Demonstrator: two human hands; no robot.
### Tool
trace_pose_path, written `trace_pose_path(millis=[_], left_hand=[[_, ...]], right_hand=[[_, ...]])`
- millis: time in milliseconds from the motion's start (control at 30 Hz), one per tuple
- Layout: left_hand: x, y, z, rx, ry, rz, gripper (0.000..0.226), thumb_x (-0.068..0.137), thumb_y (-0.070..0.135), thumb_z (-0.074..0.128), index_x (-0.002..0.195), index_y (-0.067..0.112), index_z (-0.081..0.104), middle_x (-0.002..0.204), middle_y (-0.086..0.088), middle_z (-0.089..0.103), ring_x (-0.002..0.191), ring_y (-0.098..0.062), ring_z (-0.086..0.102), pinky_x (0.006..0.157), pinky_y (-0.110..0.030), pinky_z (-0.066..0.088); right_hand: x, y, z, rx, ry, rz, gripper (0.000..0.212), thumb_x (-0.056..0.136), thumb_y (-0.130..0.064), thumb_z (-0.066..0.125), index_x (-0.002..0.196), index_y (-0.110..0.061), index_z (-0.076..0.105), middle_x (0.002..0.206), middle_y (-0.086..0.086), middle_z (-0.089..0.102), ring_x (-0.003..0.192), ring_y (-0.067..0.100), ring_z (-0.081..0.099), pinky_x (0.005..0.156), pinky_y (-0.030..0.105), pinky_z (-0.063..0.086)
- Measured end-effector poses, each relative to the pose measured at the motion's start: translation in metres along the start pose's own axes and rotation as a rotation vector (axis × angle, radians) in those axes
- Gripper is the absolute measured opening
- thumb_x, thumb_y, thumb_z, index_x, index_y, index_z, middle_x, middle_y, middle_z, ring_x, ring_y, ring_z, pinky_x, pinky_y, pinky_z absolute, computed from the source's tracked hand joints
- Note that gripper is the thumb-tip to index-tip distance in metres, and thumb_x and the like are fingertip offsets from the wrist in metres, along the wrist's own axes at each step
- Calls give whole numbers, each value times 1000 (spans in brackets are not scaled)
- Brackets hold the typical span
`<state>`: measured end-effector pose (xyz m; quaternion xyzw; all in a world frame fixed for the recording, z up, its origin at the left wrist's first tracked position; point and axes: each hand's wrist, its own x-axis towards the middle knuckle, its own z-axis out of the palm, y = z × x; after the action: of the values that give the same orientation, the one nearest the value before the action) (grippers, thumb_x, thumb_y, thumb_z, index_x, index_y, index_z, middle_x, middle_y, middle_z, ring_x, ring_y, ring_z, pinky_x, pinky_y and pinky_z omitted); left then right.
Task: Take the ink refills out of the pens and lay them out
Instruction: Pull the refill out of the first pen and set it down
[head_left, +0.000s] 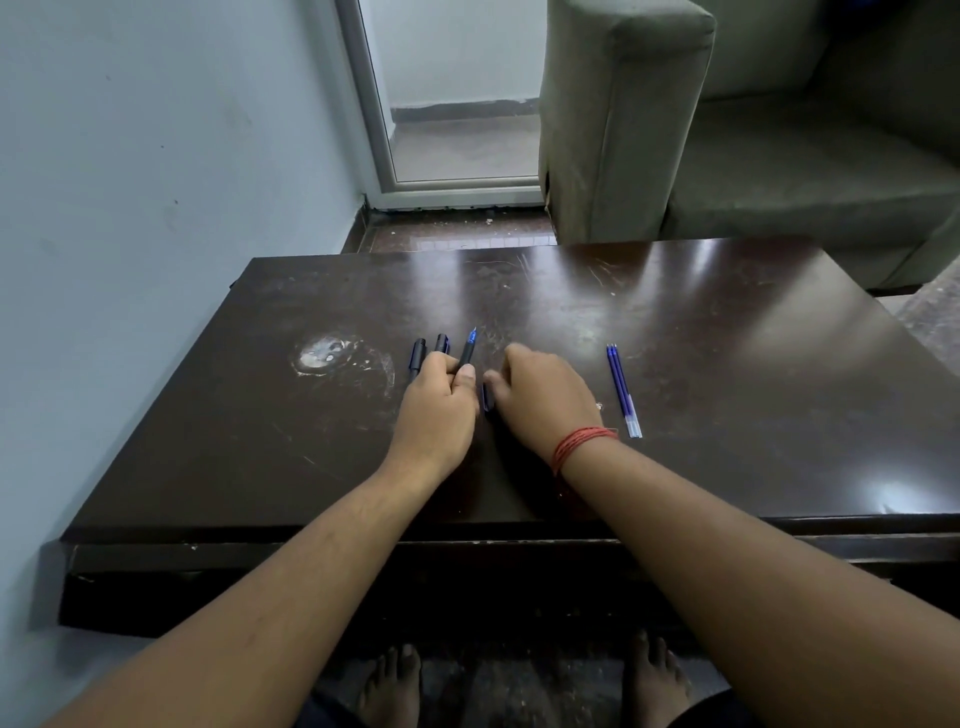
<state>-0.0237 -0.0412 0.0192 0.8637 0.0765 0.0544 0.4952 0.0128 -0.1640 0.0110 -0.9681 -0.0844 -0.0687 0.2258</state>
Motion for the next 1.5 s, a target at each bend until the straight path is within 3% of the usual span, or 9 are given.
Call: trace_pose_path(millis=[200,467,633,967,1100,1200,1267,1400,1500], left_hand=[[-1,-5,-5,207,-100,172,18,104,28,40,94,19,52,77,-3,61,68,-21,57,63,-43,47],[-7,-1,-5,541,-108,542,16,100,22,50,94,11,58,80,-4,60,73,-25,55,60,-40,44],[-7,5,-4,403,-145,499,20,102,19,48,88,7,55,69,-6,57,56,-27,51,52,-44,42],[-3,12,-15,-89,-531,161,31,107,24,40,91,9,61,59,0,41,45,-11,31,43,-22,29],[-3,7,-18,26,-475,220,28,106,26,44,82,25,59,61,0,47,49,-12,38,49,-28,35],[-4,3,-13,85,-434,213,27,105,26,46,80,27,56,60,6,48,51,-12,40,53,-33,37],[-6,4,-10,108,-430,211,25,105,26,46,83,25,58,60,7,48,52,-10,41,54,-32,38],[-2,1,-12,53,-414,155,26,105,27,45,85,25,61,63,4,50,56,-13,43,56,-33,38],[-3,0,-12,84,-396,172,26,105,27,45,83,25,59,62,4,52,52,-9,43,54,-28,38]], right_hand=[[5,10,-42,695,-139,168,30,100,-44,47,91,-17,56,83,2,68,67,15,61,60,33,48],[-6,26,-43,697,-432,37,24,99,-26,58,87,-6,65,61,3,64,45,9,53,43,25,41],[-3,24,-57,681,-406,-45,23,99,-24,58,86,-7,66,60,2,60,50,10,50,46,21,41],[-3,30,-70,647,-414,-290,4,95,-6,60,93,-7,63,77,12,68,66,15,57,61,31,50],[-4,33,-63,757,-409,-221,14,92,-16,67,105,-13,63,91,9,69,76,25,66,69,31,57],[-6,29,-56,635,-362,-112,19,97,-32,59,95,-13,63,67,3,66,55,17,61,54,34,54],[-6,26,-55,599,-367,-116,15,98,-24,57,91,-13,63,64,2,65,55,16,60,57,39,53],[-6,31,-57,802,-415,-125,20,88,4,61,101,-10,62,98,16,66,85,29,67,83,40,57],[-8,31,-53,817,-320,-9,12,94,-19,64,102,-11,60,91,10,63,77,24,67,73,38,60]])
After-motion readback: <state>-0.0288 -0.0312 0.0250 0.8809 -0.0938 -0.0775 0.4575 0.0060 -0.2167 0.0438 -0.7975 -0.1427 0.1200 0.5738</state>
